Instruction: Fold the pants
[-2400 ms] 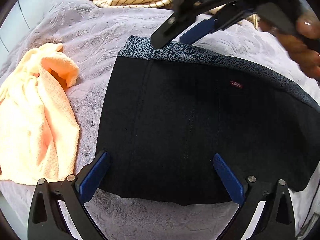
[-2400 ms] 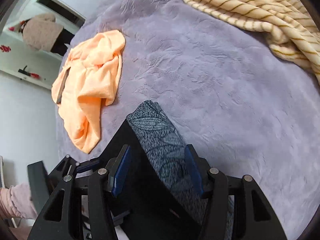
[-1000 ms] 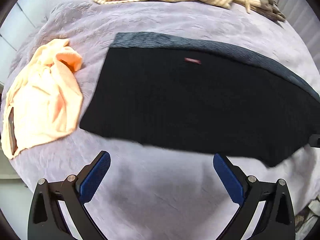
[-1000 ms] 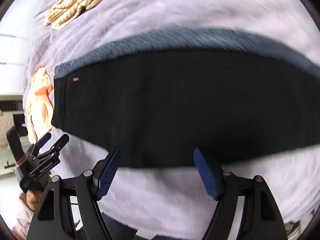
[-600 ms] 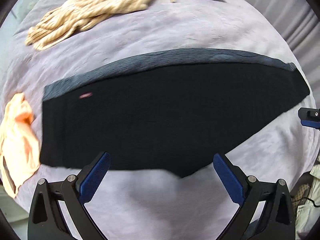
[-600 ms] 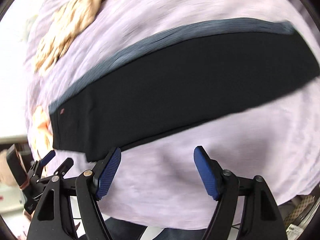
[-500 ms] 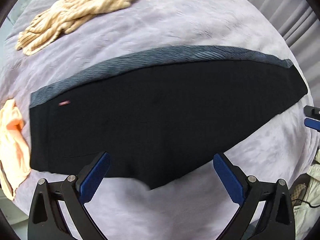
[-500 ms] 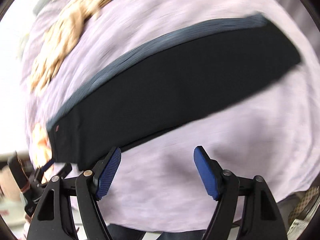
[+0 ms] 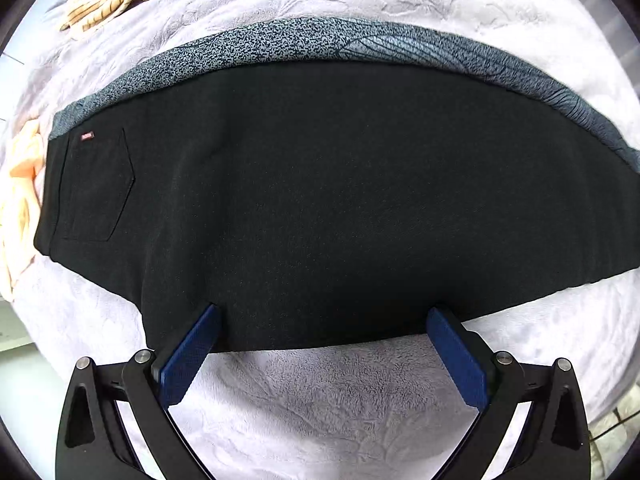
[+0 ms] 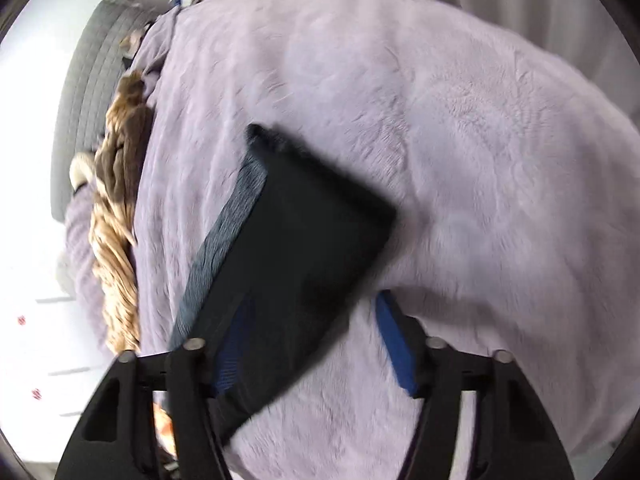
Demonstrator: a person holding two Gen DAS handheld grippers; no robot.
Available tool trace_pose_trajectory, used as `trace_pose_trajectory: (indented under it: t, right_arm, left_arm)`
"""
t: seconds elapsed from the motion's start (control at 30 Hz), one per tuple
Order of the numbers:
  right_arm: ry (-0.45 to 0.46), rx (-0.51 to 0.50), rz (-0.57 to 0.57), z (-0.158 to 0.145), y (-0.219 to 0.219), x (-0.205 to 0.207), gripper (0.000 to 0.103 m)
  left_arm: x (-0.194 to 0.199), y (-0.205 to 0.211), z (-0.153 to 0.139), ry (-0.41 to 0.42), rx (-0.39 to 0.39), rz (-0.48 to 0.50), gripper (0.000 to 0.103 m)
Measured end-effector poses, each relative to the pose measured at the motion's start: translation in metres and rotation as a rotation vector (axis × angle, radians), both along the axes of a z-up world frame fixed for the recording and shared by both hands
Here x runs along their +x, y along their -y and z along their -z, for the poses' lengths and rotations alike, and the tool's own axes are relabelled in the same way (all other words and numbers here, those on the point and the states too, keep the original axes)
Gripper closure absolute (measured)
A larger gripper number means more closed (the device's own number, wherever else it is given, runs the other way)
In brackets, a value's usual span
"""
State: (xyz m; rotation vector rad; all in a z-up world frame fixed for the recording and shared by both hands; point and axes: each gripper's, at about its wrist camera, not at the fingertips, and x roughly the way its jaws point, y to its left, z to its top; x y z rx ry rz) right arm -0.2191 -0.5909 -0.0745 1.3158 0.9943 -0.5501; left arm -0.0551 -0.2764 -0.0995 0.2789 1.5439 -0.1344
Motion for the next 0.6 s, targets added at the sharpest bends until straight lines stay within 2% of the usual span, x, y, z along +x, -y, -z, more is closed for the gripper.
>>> trace_pose_trajectory:
  t: [0.03, 0.07, 0.13, 0.2, 0.23, 0.3, 0.37, 0.43, 0.47, 0.53, 0.6]
  right_arm:
    - [-0.003, 0.027, 0.018, 0.007, 0.007, -0.001, 0.083]
    - [0.004, 0.046, 0.025, 0.008, 0.011, -0.003, 0.090]
    - [0.058, 0.023, -0.020, -0.001, 0.011, 0.004, 0.090]
    - [0.066, -0.047, -0.119, -0.015, 0.009, 0.014, 0.090]
    - [0.042, -0.082, -0.168, -0.016, 0.008, 0.020, 0.090]
    - [-0.031, -0.079, -0.201, -0.002, 0.011, 0.026, 0.090]
    - [-0.084, -0.019, -0.174, 0.018, 0.015, 0.024, 0.084]
    - [-0.034, 0.037, -0.075, 0.018, 0.017, 0.007, 0.079]
    - [-0.037, 0.018, -0.034, 0.009, 0.016, -0.002, 0.079]
    - [-0.053, -0.098, -0.013, -0.020, 0.008, -0.010, 0.076]
    - [0.011, -0.188, -0.099, -0.044, 0.001, 0.005, 0.076]
  left_arm:
    - [0.008, 0.001, 0.009, 0.000, 0.013, 0.009, 0.000]
    - [0.014, 0.012, 0.009, 0.001, 0.029, 0.020, 0.000]
    - [0.014, 0.020, 0.011, -0.004, 0.058, 0.042, 0.000]
    - [0.013, 0.026, 0.015, -0.017, 0.075, 0.035, 0.000]
    - [0.017, 0.028, 0.017, -0.019, 0.081, 0.033, 0.000]
    - [0.028, 0.031, 0.023, -0.021, 0.099, 0.042, 0.000]
    - [0.050, 0.036, 0.030, -0.020, 0.113, 0.058, 0.000]
    - [0.045, 0.039, 0.012, -0.005, 0.107, 0.069, 0.000]
    - [0.044, 0.038, 0.006, 0.002, 0.100, 0.070, 0.000]
    - [0.041, 0.037, -0.006, 0.017, 0.089, 0.058, 0.000]
    - [0.041, 0.036, -0.014, 0.011, 0.085, 0.031, 0.000]
